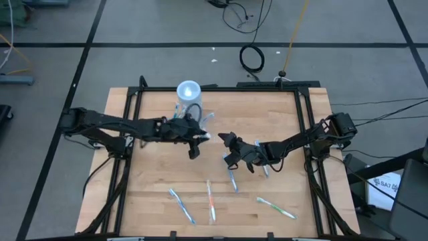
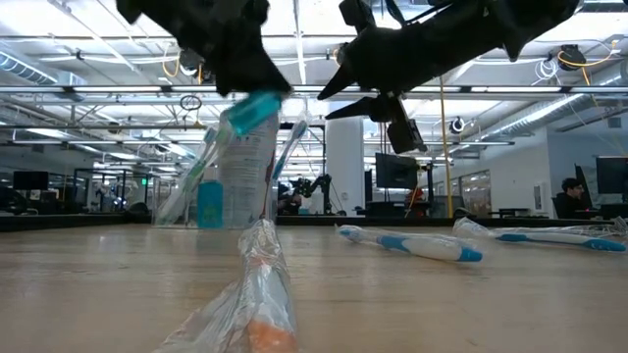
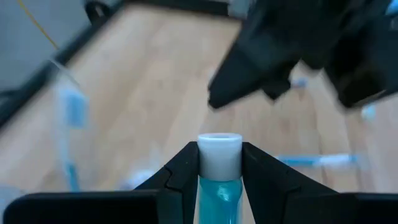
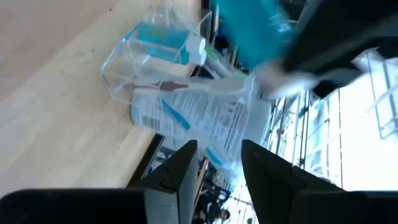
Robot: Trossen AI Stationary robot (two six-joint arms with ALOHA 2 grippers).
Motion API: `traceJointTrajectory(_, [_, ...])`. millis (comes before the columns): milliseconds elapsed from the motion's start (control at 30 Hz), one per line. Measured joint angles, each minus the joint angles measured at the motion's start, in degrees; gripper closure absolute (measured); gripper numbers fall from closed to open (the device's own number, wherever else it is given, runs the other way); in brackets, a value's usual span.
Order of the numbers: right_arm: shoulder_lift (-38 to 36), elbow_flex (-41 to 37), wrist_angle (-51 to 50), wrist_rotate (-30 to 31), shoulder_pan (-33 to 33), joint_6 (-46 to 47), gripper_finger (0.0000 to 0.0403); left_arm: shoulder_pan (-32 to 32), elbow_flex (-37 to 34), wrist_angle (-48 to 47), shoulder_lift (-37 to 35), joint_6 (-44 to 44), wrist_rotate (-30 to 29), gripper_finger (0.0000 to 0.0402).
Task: Pick & Place toothbrushing station
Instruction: Put the blue mouthwash into the transparent organizer
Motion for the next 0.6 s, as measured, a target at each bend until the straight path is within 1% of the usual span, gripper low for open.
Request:
traceJointTrajectory(100, [0.0,0.0,-0.1,1.0,0.0,1.9,0.0286,-0.1,0.1,-3.8,-4.5,1.3,-2.5,0.0293])
traceJointTrajectory(233, [0.0,0.0,-0.2,1.0,0.0,2.8,0.0286,-0.1,-0.5,-6.3,-10.1,3.3,-8.4,0.0293])
traceJointTrajectory(333, [0.0,0.0,-0.2,1.4,0.0,3.8,0.0286,-0.2,-2.6,-4.4,-14.3,4.7,-14.5,0.0293])
traceJointTrajectory(400, [0.0,0.0,-0.2,1.4,0.0,4.9,0.0286,-0.1,-5.3,-3.2,-16.5,4.2,-18.3,0.0293])
traceJointTrajectory(500, [0.0,0.0,-0.2,1.4,0.0,5.4,0.0287,0.0,-11.9,4.3,-18.2,3.1,-22.3,0.0293])
traceJointTrajectory(533, [0.0,0.0,-0.2,1.4,0.0,5.5,0.0286,0.0,-14.6,8.8,-18.2,3.0,-23.6,0.0293])
traceJointTrajectory(600, [0.0,0.0,0.0,1.3,0.0,6.6,0.0287,0.0,-20.5,20.7,-18.0,3.3,-24.5,0.0293])
